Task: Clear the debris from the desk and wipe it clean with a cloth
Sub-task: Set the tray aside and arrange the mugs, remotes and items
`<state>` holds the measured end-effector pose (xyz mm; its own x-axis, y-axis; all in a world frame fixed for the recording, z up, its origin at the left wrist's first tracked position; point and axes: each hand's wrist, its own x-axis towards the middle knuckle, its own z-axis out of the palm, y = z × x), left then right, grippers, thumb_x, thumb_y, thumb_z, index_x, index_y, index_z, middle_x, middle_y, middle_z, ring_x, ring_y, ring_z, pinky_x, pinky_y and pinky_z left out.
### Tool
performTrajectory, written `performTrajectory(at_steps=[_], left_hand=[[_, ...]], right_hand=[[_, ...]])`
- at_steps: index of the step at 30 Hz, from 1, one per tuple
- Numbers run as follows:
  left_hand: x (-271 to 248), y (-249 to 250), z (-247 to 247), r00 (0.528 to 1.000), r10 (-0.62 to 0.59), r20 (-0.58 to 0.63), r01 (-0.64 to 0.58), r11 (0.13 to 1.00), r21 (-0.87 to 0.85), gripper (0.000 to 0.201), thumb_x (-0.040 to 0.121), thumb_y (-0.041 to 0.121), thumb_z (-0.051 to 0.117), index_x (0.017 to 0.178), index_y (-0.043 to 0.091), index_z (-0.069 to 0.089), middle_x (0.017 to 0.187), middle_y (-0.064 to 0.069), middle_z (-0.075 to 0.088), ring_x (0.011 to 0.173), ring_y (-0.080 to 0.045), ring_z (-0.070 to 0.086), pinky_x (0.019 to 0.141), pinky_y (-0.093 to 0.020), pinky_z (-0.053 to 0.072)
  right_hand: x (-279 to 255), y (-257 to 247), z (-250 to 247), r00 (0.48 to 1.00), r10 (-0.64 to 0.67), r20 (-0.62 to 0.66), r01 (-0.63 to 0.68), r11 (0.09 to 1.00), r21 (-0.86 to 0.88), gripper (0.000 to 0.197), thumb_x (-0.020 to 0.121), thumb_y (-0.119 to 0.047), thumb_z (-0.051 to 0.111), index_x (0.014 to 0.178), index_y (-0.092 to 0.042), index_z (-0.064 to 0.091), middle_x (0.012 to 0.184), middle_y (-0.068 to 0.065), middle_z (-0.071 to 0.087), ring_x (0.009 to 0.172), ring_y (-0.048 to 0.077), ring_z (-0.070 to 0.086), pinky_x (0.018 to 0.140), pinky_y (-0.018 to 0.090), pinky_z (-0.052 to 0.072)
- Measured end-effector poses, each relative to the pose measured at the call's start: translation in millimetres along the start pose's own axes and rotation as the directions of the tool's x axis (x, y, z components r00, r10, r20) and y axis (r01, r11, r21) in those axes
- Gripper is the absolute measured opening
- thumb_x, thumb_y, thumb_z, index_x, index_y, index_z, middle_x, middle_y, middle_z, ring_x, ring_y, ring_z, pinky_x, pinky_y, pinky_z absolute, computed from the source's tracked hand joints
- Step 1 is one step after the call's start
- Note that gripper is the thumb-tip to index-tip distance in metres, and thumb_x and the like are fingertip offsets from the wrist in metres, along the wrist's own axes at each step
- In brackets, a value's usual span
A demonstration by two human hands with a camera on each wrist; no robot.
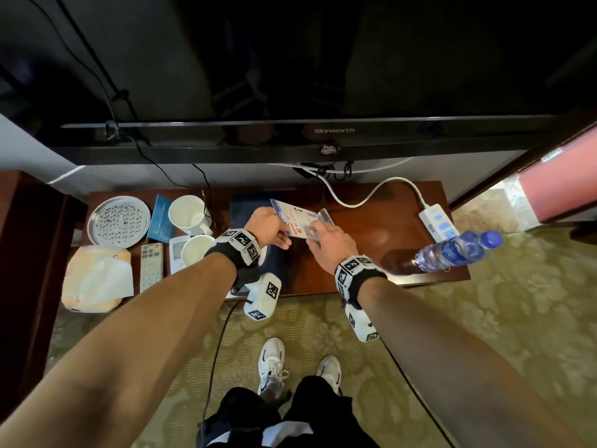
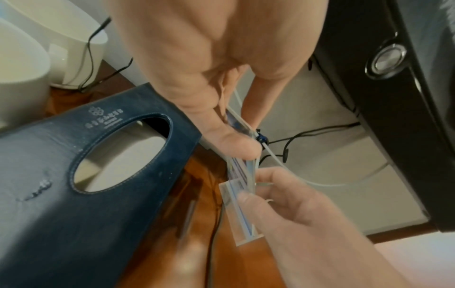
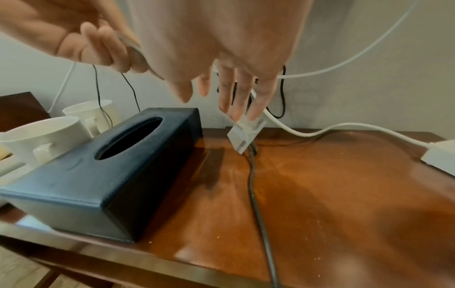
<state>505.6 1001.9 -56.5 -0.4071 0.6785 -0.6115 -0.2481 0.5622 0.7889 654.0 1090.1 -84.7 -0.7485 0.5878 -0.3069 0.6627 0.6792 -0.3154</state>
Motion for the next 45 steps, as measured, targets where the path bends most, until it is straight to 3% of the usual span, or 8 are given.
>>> performTrajectory(at_steps=[5, 10, 15, 22, 27, 32, 36, 45], left_hand=[[-10.5, 6.8, 7.4, 0.999, -0.008, -0.052, 0.001, 0.990, -0.143, 0.015, 0.096, 0.010, 0.056, 0.097, -0.005, 0.055, 0.069, -0.016, 0.054, 0.049, -0.021, 0.061, 0.052, -0.029, 0.056], [-15.0, -4.0, 0.8, 0.988, 0.055, -0.142, -0.012, 0.958, 0.286, 0.061, 0.086, 0.053, 0.064, 0.127, 0.012, 0.047, 0.093, -0.009, 0.067, 0.075, -0.018, 0.065, 0.064, -0.029, 0.050], [-22.6, -17.1, -19.0, 0.945, 0.212, -0.248, -0.086, 0.895, 0.437, 0.087, 0.079, 0.045, 0.076, 0.145, 0.021, 0.025, 0.131, -0.009, 0.054, 0.116, -0.025, 0.056, 0.096, -0.038, 0.047], [-48.8, -12.0, -22.3, 0.979, 0.196, -0.047, -0.140, 0.828, 0.543, 0.015, 0.091, 0.037, 0.064, 0.101, 0.026, 0.064, 0.098, 0.002, 0.067, 0.081, -0.005, 0.061, 0.074, -0.024, 0.046], [-71.9, -24.9, -34.1, 0.983, 0.158, -0.089, -0.110, 0.911, 0.398, 0.019, 0.089, 0.032, 0.068, 0.100, 0.018, 0.073, 0.092, 0.002, 0.074, 0.087, -0.012, 0.070, 0.091, -0.037, 0.055], [-114.6, -32.1, -60.0, 0.954, 0.188, -0.235, -0.079, 0.910, 0.406, 0.012, 0.092, 0.027, 0.065, 0.095, 0.019, 0.074, 0.088, 0.000, 0.075, 0.069, -0.006, 0.070, 0.068, -0.020, 0.054], [-137.6, -44.9, -76.2, 0.897, 0.227, -0.379, -0.012, 0.871, 0.492, 0.020, 0.092, 0.036, 0.063, 0.099, 0.023, 0.076, 0.088, 0.002, 0.075, 0.074, -0.010, 0.070, 0.080, -0.033, 0.058], [-155.2, -63.8, -94.2, 0.875, 0.241, -0.420, 0.054, 0.813, 0.579, 0.021, 0.094, 0.036, 0.060, 0.093, 0.023, 0.077, 0.079, 0.000, 0.073, 0.059, -0.008, 0.065, 0.072, -0.030, 0.057]], right_hand=[[-8.8, -6.4, -11.1, 0.997, -0.067, -0.042, 0.064, 0.994, -0.084, 0.027, 0.104, -0.025, 0.039, 0.127, -0.015, 0.048, 0.118, 0.011, 0.064, 0.108, 0.034, 0.060, 0.081, 0.038, 0.046], [-6.6, -7.1, -22.3, 0.999, 0.037, -0.024, -0.039, 0.996, -0.083, 0.022, 0.101, -0.018, 0.041, 0.122, -0.014, 0.046, 0.108, 0.016, 0.067, 0.098, 0.039, 0.063, 0.073, 0.037, 0.042], [-6.6, 1.2, -37.6, 0.999, -0.004, 0.037, 0.006, 0.999, -0.038, 0.016, 0.102, -0.019, 0.038, 0.115, -0.016, 0.047, 0.103, 0.016, 0.066, 0.095, 0.039, 0.062, 0.069, 0.035, 0.037], [-16.3, -0.1, -49.8, 0.985, -0.115, 0.125, 0.101, 0.988, 0.117, 0.015, 0.104, -0.028, 0.034, 0.093, -0.020, 0.043, 0.092, 0.009, 0.063, 0.083, 0.032, 0.059, 0.071, 0.039, 0.042], [-18.6, -13.7, -46.2, 0.977, -0.194, 0.094, 0.179, 0.973, 0.146, 0.018, 0.104, -0.033, 0.039, 0.106, -0.019, 0.051, 0.095, 0.000, 0.062, 0.087, 0.025, 0.061, 0.074, 0.036, 0.046], [-21.1, -26.2, -27.1, 0.980, -0.129, 0.152, 0.103, 0.980, 0.171, 0.038, 0.099, -0.042, 0.050, 0.132, -0.023, 0.050, 0.123, 0.002, 0.062, 0.111, 0.024, 0.060, 0.093, 0.034, 0.046], [-24.4, -31.2, -6.3, 0.983, -0.045, 0.178, 0.017, 0.988, 0.152, 0.046, 0.097, -0.043, 0.053, 0.134, -0.017, 0.047, 0.131, 0.008, 0.059, 0.119, 0.029, 0.056, 0.100, 0.038, 0.044], [-16.5, -68.1, 24.0, 0.977, 0.073, 0.200, -0.111, 0.976, 0.187, 0.055, 0.097, -0.038, 0.056, 0.140, -0.010, 0.036, 0.137, 0.014, 0.053, 0.123, 0.036, 0.053, 0.096, 0.038, 0.043]])
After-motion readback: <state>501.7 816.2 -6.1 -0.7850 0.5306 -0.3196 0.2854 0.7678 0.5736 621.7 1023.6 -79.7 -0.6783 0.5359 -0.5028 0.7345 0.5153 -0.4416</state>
